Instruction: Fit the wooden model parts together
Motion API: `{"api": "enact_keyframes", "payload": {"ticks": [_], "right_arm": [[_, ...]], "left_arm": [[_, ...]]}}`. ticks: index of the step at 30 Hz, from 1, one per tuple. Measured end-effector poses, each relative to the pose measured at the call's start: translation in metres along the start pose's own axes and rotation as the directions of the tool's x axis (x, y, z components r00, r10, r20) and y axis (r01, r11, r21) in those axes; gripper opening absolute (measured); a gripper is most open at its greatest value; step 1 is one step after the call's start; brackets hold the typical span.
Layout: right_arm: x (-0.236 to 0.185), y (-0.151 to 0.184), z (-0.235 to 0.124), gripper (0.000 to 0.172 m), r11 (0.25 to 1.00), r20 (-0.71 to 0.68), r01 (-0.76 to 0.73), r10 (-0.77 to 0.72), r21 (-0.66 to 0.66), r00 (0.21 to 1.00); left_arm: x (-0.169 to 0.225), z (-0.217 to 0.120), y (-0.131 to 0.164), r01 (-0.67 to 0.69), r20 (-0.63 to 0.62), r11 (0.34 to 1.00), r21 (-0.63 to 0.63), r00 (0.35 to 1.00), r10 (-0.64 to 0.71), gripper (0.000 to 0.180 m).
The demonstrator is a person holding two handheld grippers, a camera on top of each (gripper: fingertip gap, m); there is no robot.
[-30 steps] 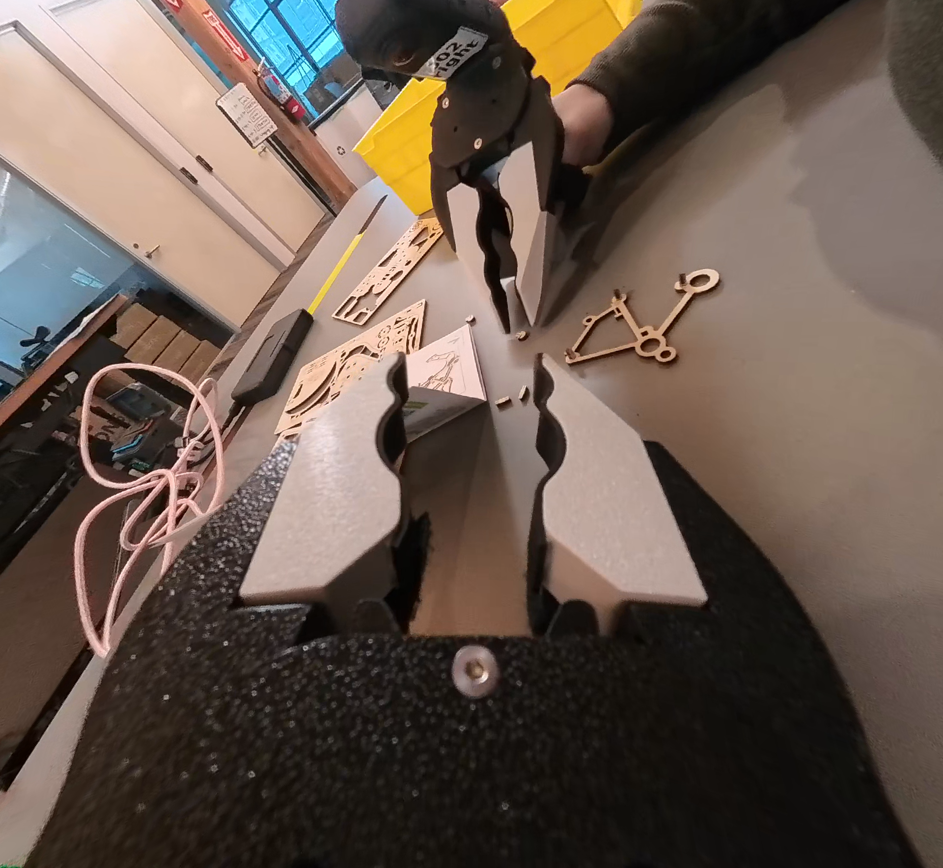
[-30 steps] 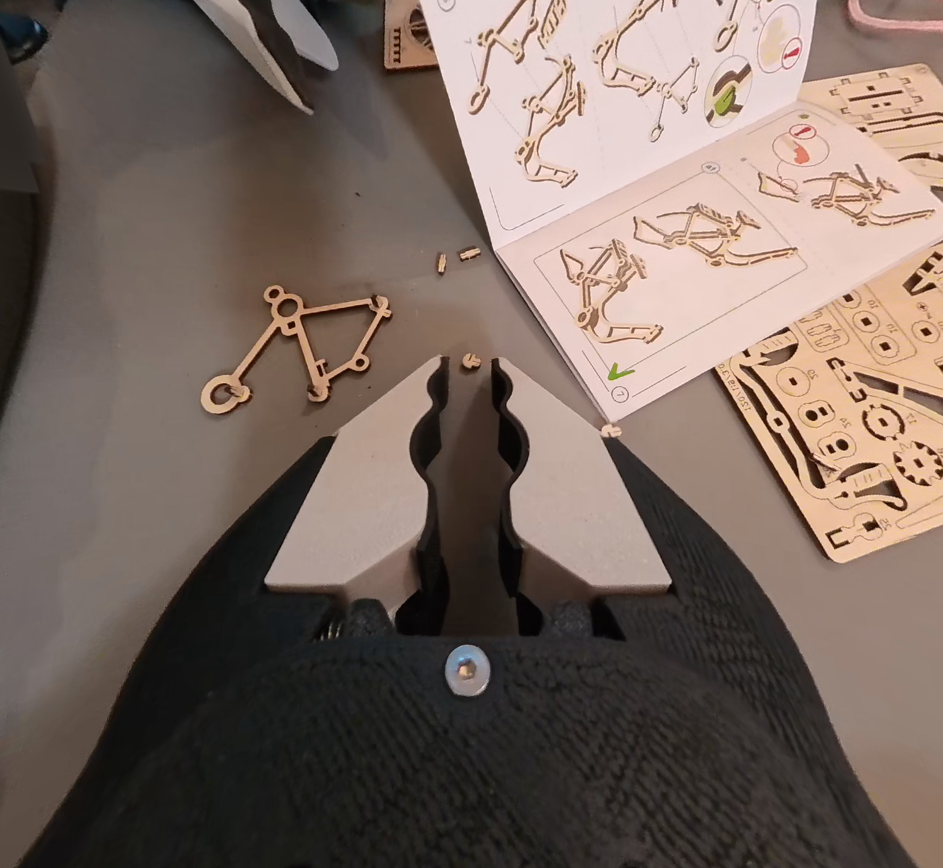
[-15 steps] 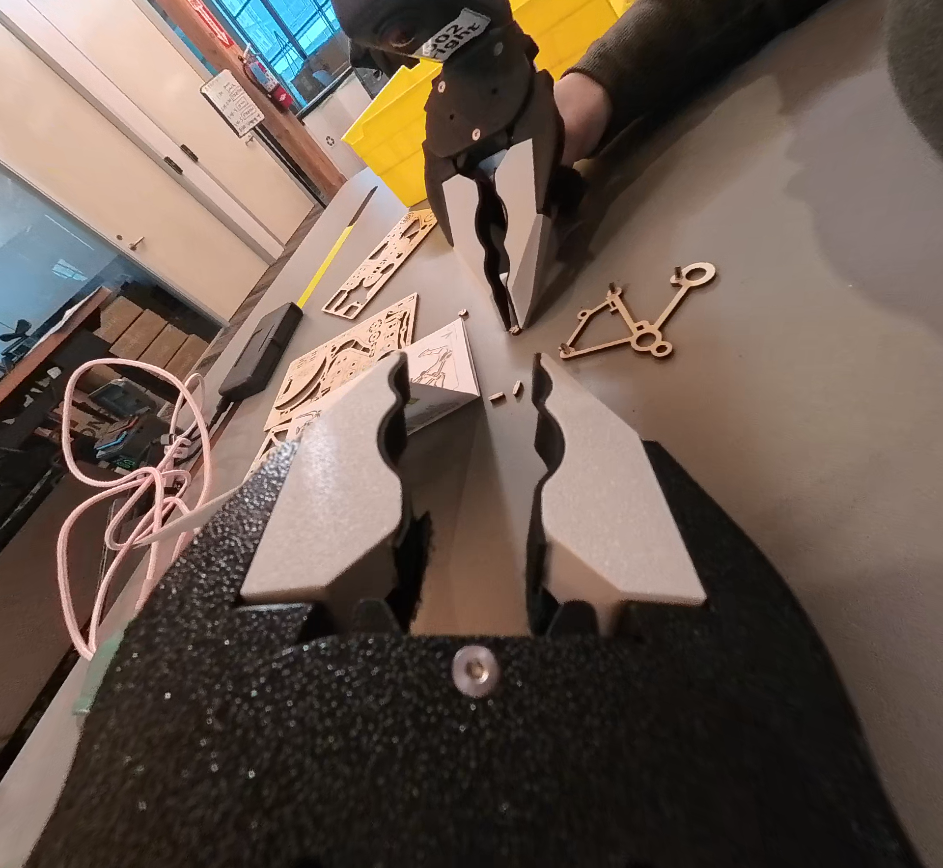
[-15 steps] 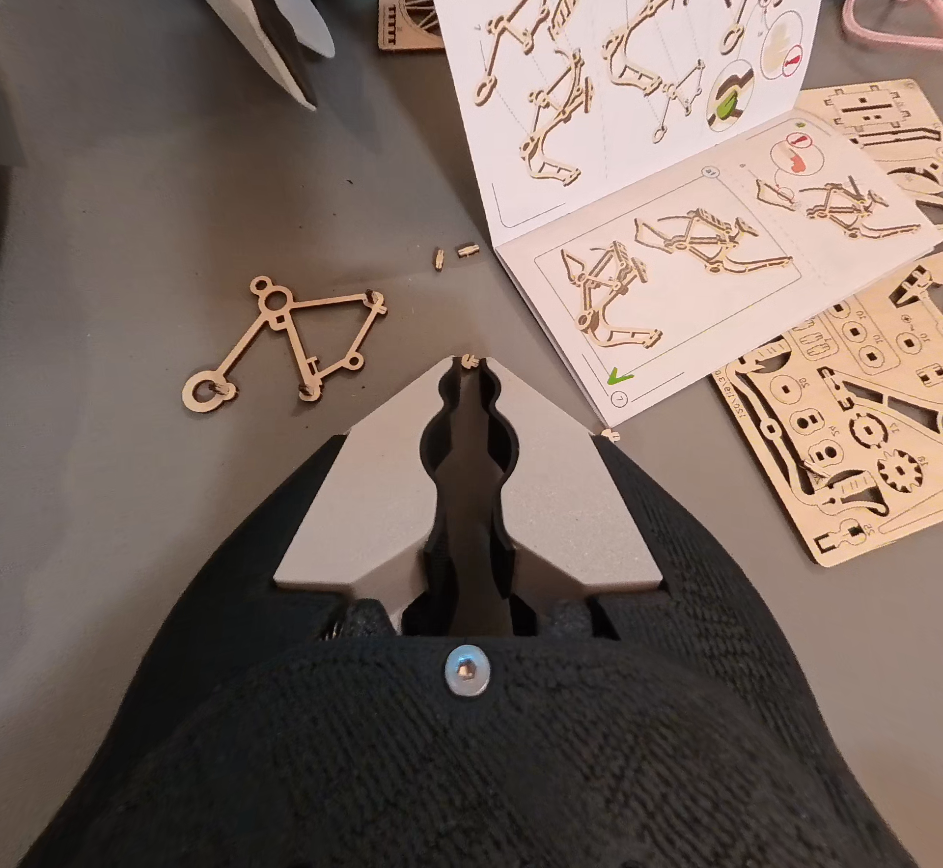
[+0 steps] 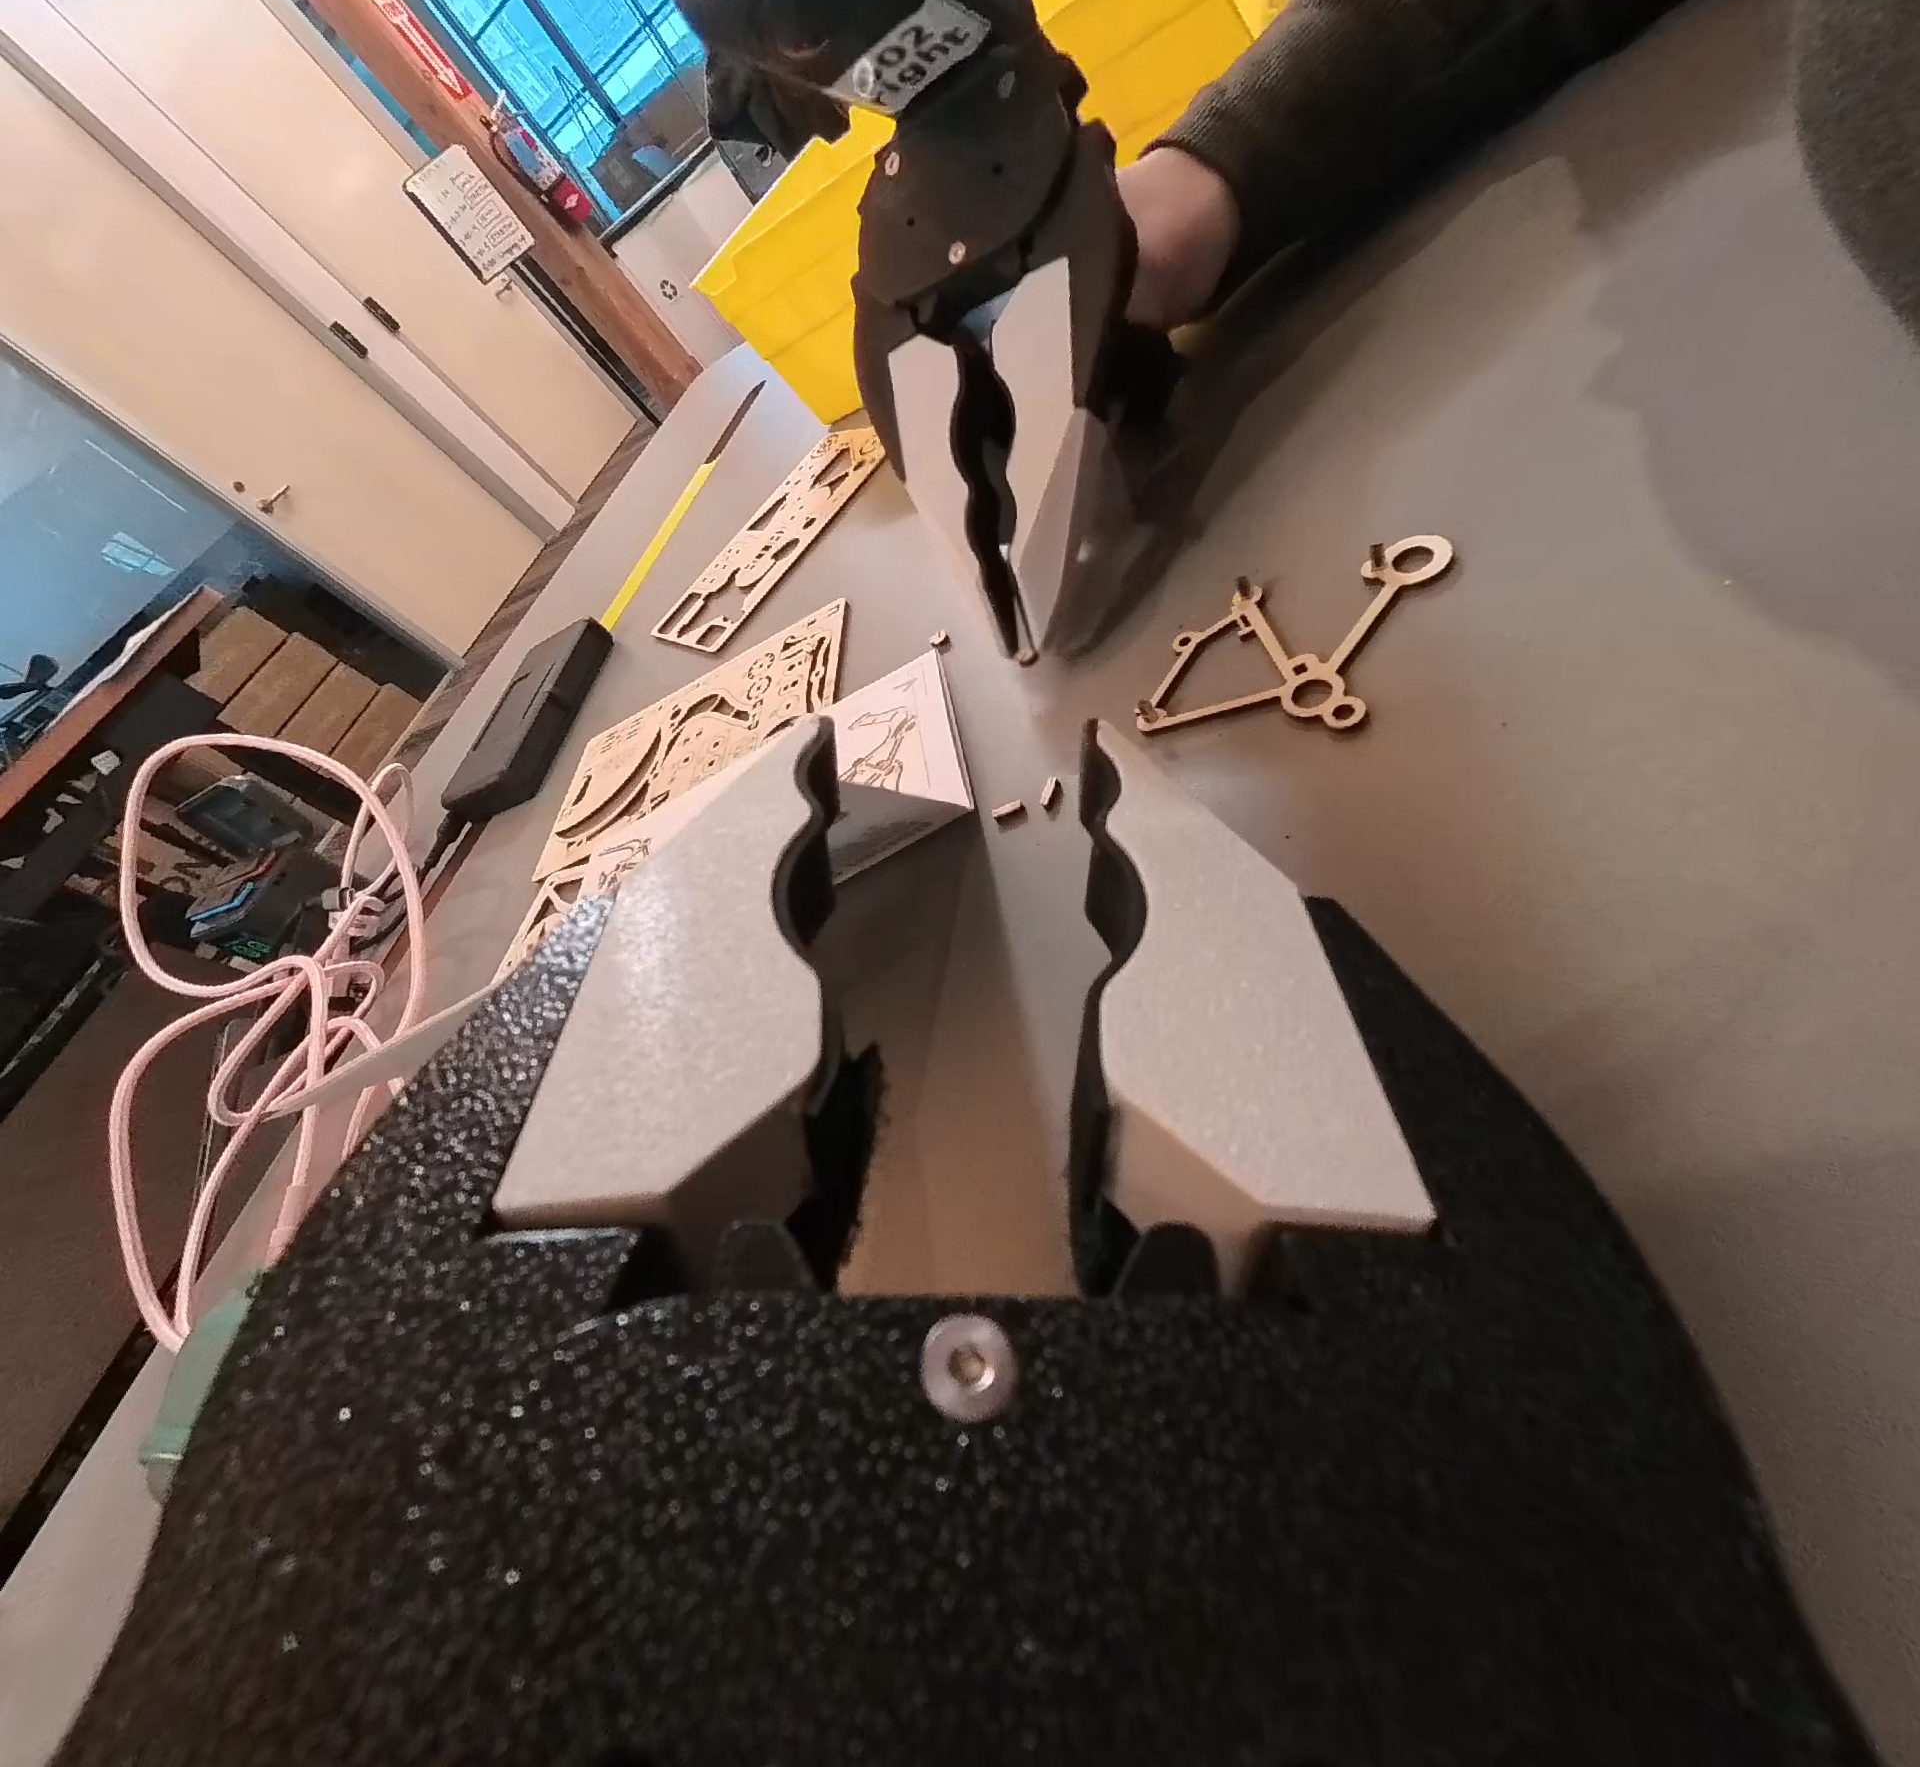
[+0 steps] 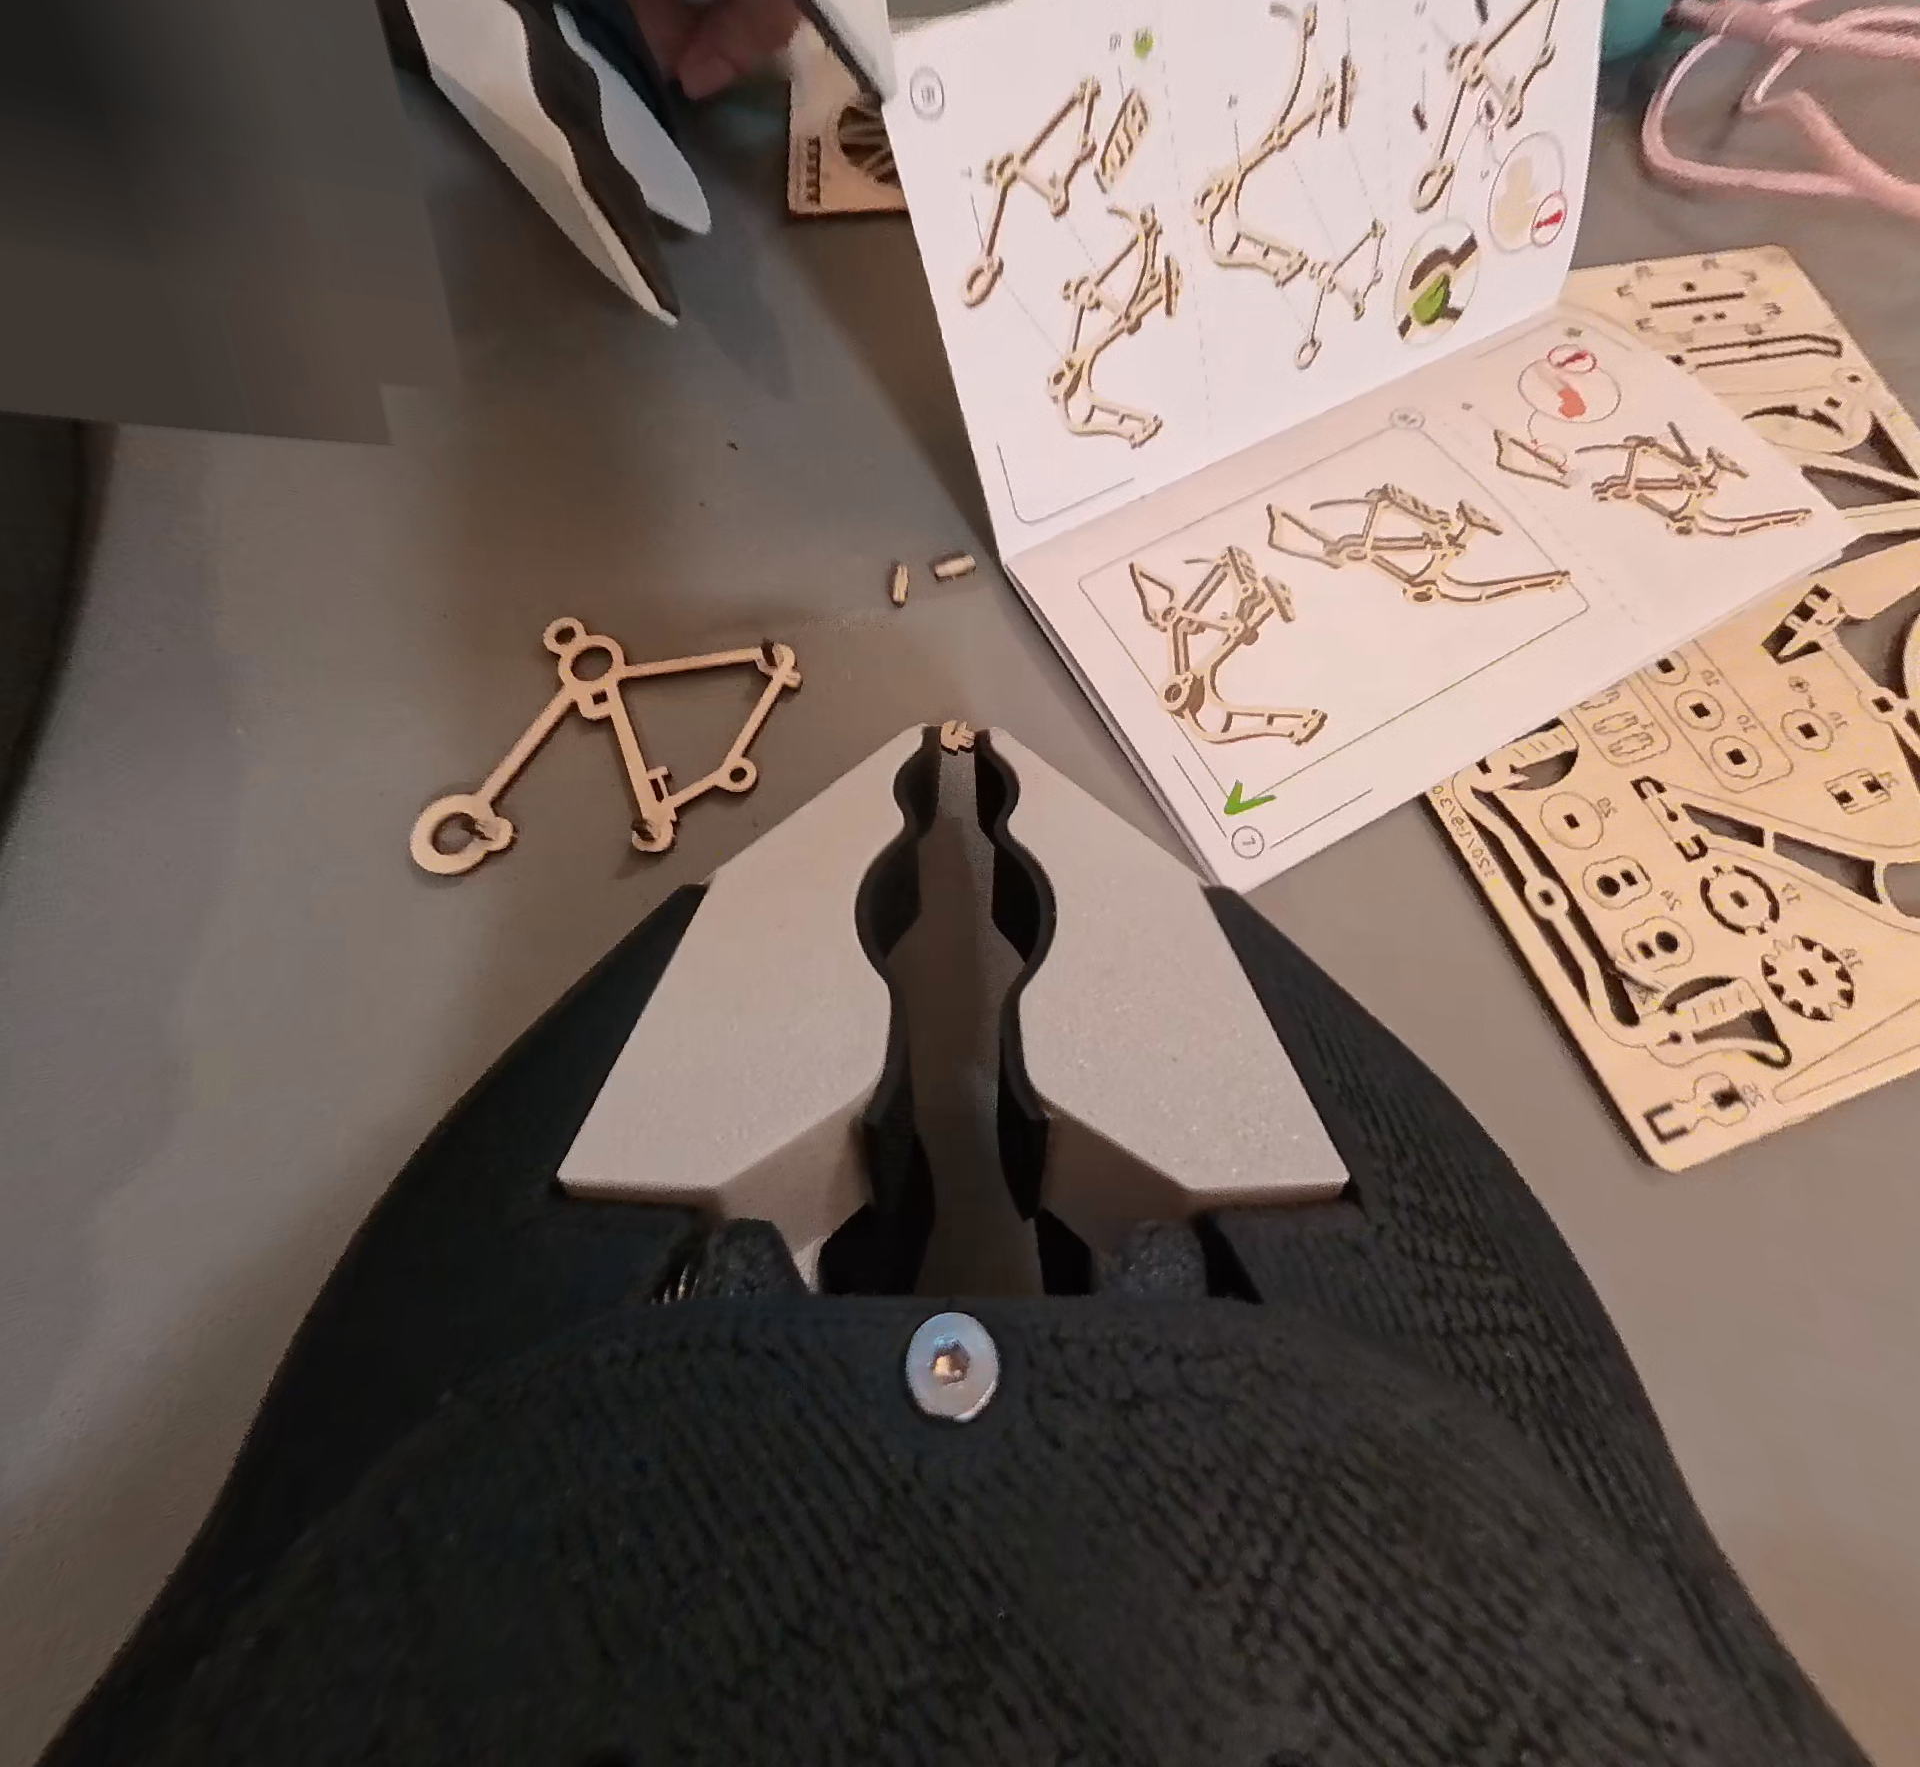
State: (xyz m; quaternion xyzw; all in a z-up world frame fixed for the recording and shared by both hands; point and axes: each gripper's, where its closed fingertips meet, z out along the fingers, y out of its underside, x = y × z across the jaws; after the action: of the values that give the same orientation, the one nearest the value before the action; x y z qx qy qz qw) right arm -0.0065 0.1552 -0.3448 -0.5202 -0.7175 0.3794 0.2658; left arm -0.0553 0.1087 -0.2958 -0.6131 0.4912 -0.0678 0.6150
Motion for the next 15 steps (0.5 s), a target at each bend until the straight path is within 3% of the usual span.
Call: {"api": "enact_keyframes", "payload": {"ticks": [1,7,15], "right_arm": [[-0.001,-0.004,-0.001,0.005,1.0,0.007,-0.007,0.007,0.024,1.0],[-0.015,-0.033,-0.007,0.004,0.972,0.138,-0.127,0.101,0.198,0.985],[-0.039,-0.064,-0.018,0.005,0.878,0.431,-0.367,0.216,0.307,0.876]], "left_arm": [[0.0,0.0,-0.001,-0.004,0.002,1.0,0.002,1.0,0.004,0.048],[0.002,0.011,-0.01,-0.073,0.048,0.997,0.001,0.996,0.073,0.042],[0.017,0.025,-0.026,-0.14,0.031,0.99,0.031,0.99,0.139,0.026]]}}
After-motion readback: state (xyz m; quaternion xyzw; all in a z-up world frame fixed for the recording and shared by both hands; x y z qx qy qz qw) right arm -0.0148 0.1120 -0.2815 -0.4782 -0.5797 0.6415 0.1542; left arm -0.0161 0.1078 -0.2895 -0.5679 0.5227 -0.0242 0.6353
